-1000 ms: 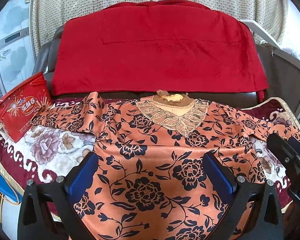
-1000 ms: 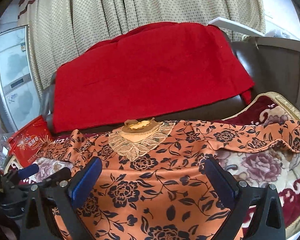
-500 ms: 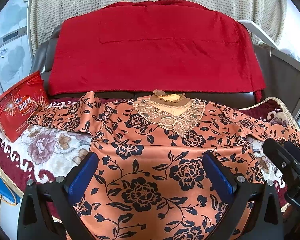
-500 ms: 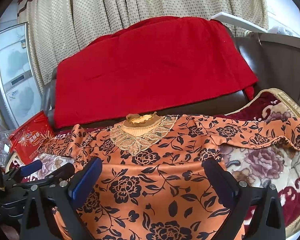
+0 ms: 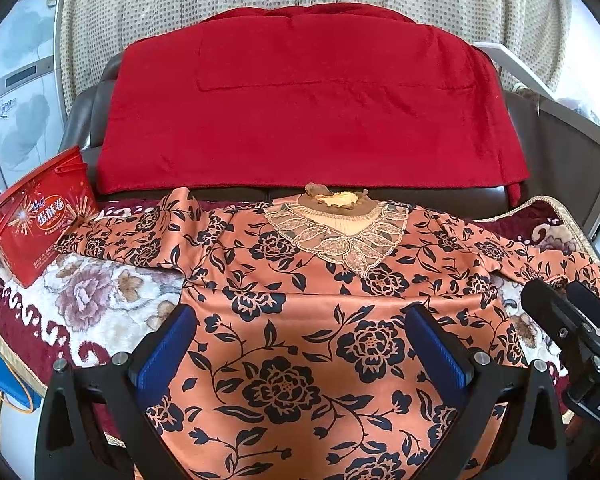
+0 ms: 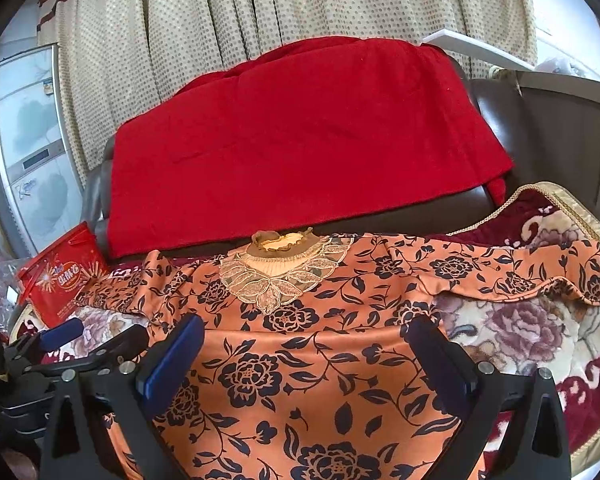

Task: Fold small clothes

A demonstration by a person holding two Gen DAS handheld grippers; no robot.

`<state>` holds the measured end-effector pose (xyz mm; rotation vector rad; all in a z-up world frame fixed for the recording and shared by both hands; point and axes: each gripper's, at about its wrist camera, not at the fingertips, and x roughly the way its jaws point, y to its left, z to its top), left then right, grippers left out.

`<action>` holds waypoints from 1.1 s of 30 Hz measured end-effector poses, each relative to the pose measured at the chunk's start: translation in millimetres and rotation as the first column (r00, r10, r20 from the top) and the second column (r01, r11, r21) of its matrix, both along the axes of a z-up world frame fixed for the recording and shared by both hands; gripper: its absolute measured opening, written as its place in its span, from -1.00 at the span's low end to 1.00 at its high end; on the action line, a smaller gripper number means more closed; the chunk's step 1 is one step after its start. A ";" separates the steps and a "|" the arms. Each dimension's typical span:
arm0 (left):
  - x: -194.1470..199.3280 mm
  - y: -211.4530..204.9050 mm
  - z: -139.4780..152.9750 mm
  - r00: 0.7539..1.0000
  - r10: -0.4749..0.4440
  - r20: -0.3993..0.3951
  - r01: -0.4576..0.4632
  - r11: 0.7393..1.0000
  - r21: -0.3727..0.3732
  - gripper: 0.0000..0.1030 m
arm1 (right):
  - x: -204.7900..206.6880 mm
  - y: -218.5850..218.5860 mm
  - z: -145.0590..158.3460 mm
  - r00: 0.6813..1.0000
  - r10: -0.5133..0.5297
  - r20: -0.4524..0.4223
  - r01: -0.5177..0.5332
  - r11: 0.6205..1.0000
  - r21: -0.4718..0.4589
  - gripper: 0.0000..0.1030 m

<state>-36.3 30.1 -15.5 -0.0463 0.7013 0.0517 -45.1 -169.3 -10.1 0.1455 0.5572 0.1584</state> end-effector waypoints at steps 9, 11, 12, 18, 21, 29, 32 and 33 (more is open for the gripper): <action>0.5 0.8 1.0 1.000 0.007 0.002 -0.007 1.000 -0.002 1.00 | 0.3 1.1 -0.6 1.000 0.006 0.001 -0.006 1.000 -0.010 1.00; 0.9 1.9 1.1 1.000 0.008 0.002 -0.008 1.000 -0.003 1.00 | 0.7 1.3 -0.8 1.000 0.006 0.000 -0.006 1.000 -0.010 1.00; 1.2 2.0 1.2 1.000 0.009 0.003 -0.009 1.000 -0.003 1.00 | 0.8 1.2 -0.9 1.000 0.006 0.000 -0.006 1.000 -0.010 1.00; 1.4 2.8 1.2 1.000 0.009 0.002 -0.009 1.000 -0.004 1.00 | 0.8 1.6 -0.9 1.000 0.008 0.002 -0.008 1.000 -0.012 1.00; 1.6 3.3 1.0 1.000 0.009 0.002 -0.009 1.000 -0.003 1.00 | 1.5 2.1 -0.7 1.000 0.012 0.004 -0.012 1.000 -0.013 1.00; 13.4 11.8 -24.5 0.998 0.014 -0.061 -0.015 1.000 -0.018 1.00 | 4.9 -14.5 -12.4 0.999 0.025 -0.027 -0.024 0.999 0.041 1.00; 21.6 11.6 -47.2 0.993 0.017 -0.114 -0.017 1.000 -0.004 1.00 | 4.8 -63.1 -28.1 0.998 -0.012 -0.060 0.022 0.986 0.167 1.00; 23.6 10.5 -53.9 0.991 0.017 -0.129 -0.017 1.000 0.002 1.00 | 5.3 -80.8 -32.4 0.997 -0.033 -0.069 0.047 0.976 0.210 1.00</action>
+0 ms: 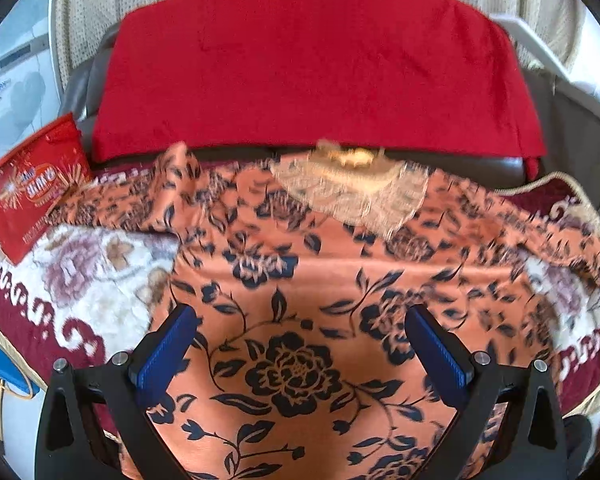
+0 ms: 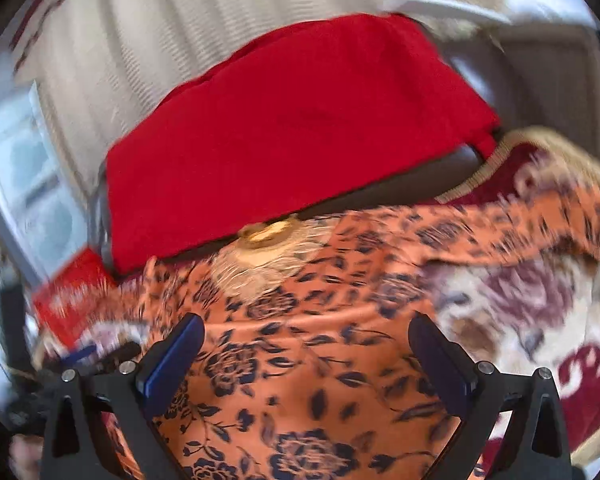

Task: Fold small clothes

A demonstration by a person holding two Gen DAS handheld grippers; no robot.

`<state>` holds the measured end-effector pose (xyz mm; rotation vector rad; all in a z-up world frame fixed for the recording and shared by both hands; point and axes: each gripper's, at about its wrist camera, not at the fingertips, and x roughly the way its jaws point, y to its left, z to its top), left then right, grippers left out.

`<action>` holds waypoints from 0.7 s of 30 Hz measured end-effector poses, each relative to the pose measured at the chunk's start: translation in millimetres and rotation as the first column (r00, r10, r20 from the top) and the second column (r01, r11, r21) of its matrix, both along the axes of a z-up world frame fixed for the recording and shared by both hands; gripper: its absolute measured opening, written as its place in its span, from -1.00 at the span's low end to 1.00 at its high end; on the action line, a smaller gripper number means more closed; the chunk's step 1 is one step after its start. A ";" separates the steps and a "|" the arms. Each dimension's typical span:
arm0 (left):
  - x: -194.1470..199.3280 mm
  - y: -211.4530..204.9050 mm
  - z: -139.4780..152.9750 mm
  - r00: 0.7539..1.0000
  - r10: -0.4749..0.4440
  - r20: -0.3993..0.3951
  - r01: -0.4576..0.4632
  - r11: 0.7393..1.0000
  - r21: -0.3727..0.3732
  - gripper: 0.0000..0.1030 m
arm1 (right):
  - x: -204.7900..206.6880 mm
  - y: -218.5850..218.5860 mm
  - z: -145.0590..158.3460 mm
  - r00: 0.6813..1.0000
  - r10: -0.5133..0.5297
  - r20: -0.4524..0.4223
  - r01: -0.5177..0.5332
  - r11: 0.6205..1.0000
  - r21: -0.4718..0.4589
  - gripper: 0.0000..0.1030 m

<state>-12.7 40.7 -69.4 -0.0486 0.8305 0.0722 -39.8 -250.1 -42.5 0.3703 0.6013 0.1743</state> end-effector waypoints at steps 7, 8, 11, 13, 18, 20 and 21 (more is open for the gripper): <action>15.4 -9.1 -57.9 0.991 -0.005 -0.130 0.008 1.000 0.026 1.00 | -9.0 -188.0 -44.0 0.947 -0.312 -0.070 0.313 0.857 0.409 0.96; 16.6 -10.1 -63.0 0.990 -0.006 -0.141 0.010 0.999 0.030 1.00 | -12.2 -222.9 -55.2 0.924 -0.373 -0.082 0.363 0.794 0.487 0.95; 19.1 -10.9 -73.0 0.989 -0.009 -0.149 0.015 0.999 0.036 1.00 | -13.2 -280.3 -79.3 0.874 -0.463 -0.146 0.452 0.666 0.594 0.81; 19.5 -8.6 -75.4 0.989 -0.012 -0.147 0.014 1.000 0.017 1.00 | -10.3 -308.4 -92.1 0.844 -0.505 -0.180 0.493 0.600 0.630 0.71; 25.7 1.0 -84.9 0.987 -0.023 -0.161 0.013 0.998 -0.063 1.00 | 2.8 -339.8 -93.0 0.793 -0.578 -0.191 0.549 0.544 0.634 0.69; 25.8 6.8 -89.9 0.986 -0.024 -0.163 0.004 0.993 -0.120 1.00 | 10.7 -343.1 -92.0 0.780 -0.593 -0.199 0.570 0.543 0.616 0.69; 25.8 8.0 -91.2 0.986 -0.025 -0.163 0.003 0.991 -0.134 1.00 | 16.4 -343.1 -90.9 0.770 -0.603 -0.208 0.586 0.542 0.602 0.69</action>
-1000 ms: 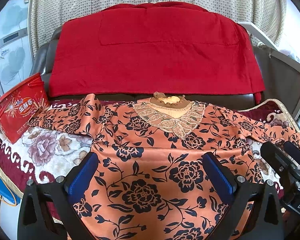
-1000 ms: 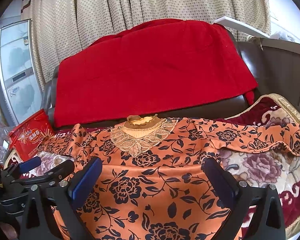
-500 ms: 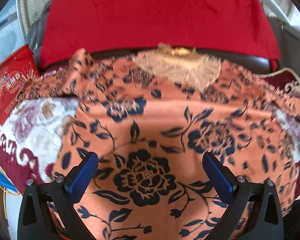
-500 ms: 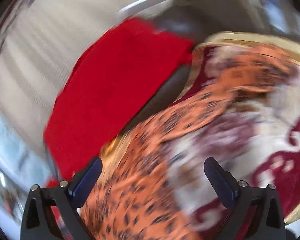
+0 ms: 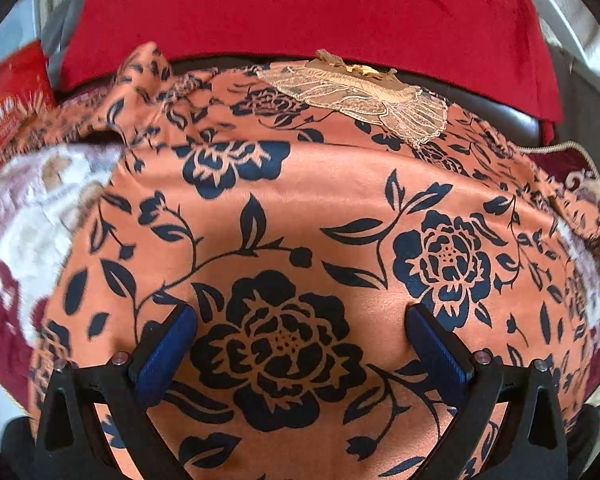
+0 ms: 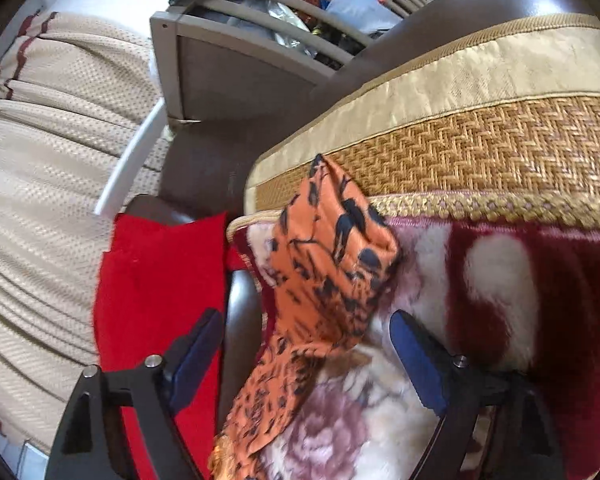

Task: Fold small clothes

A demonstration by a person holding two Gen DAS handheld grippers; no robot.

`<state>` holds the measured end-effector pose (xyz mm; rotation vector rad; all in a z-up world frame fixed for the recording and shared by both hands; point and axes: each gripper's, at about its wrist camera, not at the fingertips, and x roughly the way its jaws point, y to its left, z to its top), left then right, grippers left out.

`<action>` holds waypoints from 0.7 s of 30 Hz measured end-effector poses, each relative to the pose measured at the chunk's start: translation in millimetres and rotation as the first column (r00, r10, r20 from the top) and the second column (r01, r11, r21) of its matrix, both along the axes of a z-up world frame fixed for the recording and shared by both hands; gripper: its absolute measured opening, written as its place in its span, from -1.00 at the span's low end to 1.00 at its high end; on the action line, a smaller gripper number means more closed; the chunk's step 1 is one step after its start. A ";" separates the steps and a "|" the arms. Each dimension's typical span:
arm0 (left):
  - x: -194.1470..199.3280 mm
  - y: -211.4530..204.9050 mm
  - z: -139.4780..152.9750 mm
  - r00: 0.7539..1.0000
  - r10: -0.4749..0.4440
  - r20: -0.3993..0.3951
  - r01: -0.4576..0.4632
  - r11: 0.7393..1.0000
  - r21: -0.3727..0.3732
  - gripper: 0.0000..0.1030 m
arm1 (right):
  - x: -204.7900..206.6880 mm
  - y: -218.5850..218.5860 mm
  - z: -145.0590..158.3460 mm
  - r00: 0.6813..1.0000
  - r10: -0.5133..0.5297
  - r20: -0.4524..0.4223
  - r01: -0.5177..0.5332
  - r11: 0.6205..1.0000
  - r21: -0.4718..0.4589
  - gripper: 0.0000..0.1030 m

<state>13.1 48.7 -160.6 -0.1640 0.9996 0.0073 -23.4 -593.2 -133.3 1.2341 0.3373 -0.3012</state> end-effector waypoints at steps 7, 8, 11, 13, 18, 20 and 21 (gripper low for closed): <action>-2.0 4.4 -4.2 0.999 -0.045 0.031 0.046 0.998 -0.035 1.00 | 34.4 -8.0 10.1 0.989 -0.077 -0.125 0.072 0.996 -0.049 -0.51; -3.3 4.9 -4.7 0.997 -0.057 0.043 0.058 0.998 -0.035 1.00 | 39.0 -11.6 10.7 0.987 -0.079 -0.141 0.072 0.996 -0.055 -0.57; -5.6 9.4 -4.8 0.995 -0.075 0.063 0.079 0.995 -0.059 1.00 | 58.0 -8.3 26.2 0.978 -0.062 -0.200 0.034 0.989 -0.141 -0.88; -6.4 12.6 -4.3 0.994 -0.082 0.070 0.087 0.993 -0.077 1.00 | 77.9 4.9 55.2 0.976 -0.034 -0.215 -0.022 0.968 -0.251 -0.89; -9.9 19.6 -4.5 0.992 -0.085 0.098 0.095 0.990 -0.107 1.00 | 138.8 82.8 154.9 0.983 0.095 -0.159 -0.165 0.835 -0.525 -0.89; -11.4 23.2 -4.7 0.990 -0.085 0.110 0.098 0.988 -0.118 1.00 | 164.8 132.7 193.9 0.976 0.181 -0.121 -0.217 0.759 -0.614 -0.89; -12.0 25.1 -4.5 0.990 -0.084 0.113 0.097 0.988 -0.122 1.00 | 180.6 166.6 213.9 0.964 0.245 -0.101 -0.250 0.714 -0.655 -0.89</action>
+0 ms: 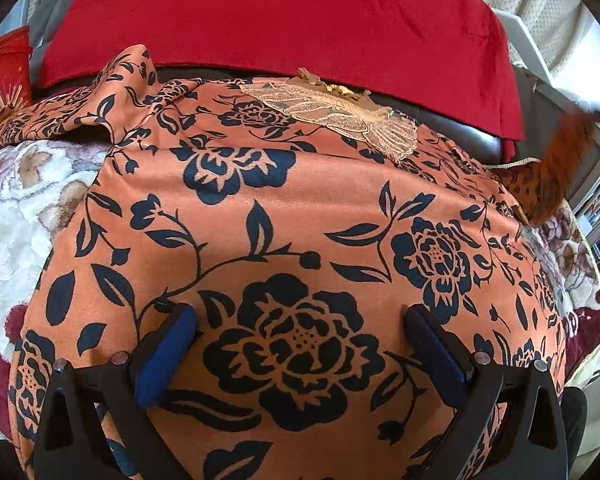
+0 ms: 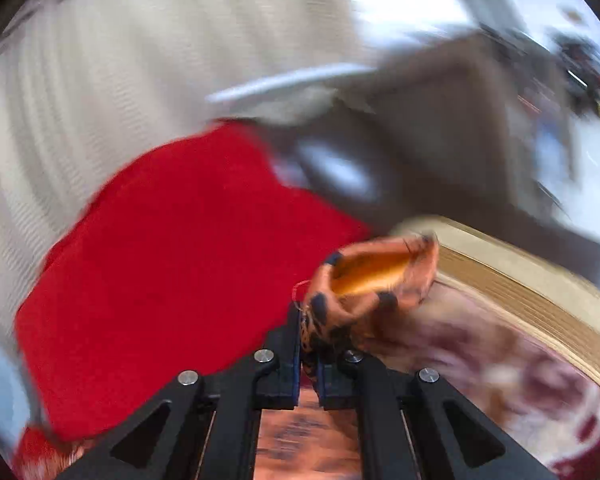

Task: Fold small clothes

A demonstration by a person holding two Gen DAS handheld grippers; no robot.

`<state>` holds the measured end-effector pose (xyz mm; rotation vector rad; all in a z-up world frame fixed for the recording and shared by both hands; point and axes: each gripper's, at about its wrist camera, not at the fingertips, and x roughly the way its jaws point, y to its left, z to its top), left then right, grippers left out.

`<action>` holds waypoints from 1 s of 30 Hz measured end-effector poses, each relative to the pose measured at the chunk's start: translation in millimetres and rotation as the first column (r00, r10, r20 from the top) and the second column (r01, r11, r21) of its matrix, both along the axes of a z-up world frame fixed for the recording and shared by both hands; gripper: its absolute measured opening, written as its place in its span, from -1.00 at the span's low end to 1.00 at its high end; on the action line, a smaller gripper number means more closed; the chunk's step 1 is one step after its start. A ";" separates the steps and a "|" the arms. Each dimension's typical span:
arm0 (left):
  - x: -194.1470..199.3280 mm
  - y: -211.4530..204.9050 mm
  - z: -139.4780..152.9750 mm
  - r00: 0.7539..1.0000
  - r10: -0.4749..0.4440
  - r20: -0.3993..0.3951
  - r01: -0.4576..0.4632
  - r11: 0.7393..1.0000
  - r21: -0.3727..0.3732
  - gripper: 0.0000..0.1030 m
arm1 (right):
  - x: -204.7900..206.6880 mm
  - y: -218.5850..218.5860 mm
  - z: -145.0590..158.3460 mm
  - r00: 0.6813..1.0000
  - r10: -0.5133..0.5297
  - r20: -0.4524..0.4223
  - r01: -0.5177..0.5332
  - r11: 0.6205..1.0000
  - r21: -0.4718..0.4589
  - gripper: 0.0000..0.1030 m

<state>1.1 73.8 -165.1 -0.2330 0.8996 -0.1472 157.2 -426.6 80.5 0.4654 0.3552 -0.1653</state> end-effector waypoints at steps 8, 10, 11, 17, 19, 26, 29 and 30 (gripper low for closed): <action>-10.2 49.8 15.8 0.989 0.146 -0.005 -0.146 0.989 0.008 1.00 | 78.1 236.0 -6.8 0.867 0.497 0.020 -0.498 0.867 0.017 -0.89; -11.3 66.1 24.3 0.982 0.188 0.006 -0.188 0.982 -0.024 1.00 | 94.6 270.5 -49.3 0.812 0.583 -0.033 -0.576 0.809 0.115 -0.85; -9.8 74.1 30.4 0.978 0.206 0.010 -0.206 0.977 -0.050 1.00 | 101.7 279.8 -64.6 0.795 0.604 -0.060 -0.592 0.793 0.142 -0.84; 19.5 78.2 65.6 0.985 0.164 0.055 -0.155 0.977 -0.144 1.00 | 123.0 280.3 -165.5 0.705 0.693 -0.151 -0.587 0.690 0.423 1.00; 45.0 68.8 75.0 0.992 0.117 0.050 -0.104 0.970 -0.219 1.00 | 109.8 257.0 -155.0 0.723 0.684 -0.091 -0.596 0.685 0.419 1.00; 156.2 28.9 47.6 0.982 0.012 -0.186 -0.092 0.898 -0.429 0.99 | 17.5 200.7 -148.1 0.761 0.649 0.006 -0.594 0.693 0.408 1.00; 184.5 23.3 31.4 0.962 0.027 -0.272 -0.154 0.877 -0.455 0.86 | -22.6 170.9 -154.9 0.780 0.625 0.025 -0.572 0.697 0.431 1.00; 189.8 20.9 27.0 0.955 0.032 -0.294 -0.169 0.875 -0.453 0.74 | -27.4 167.1 -159.5 0.787 0.617 0.028 -0.565 0.701 0.436 1.00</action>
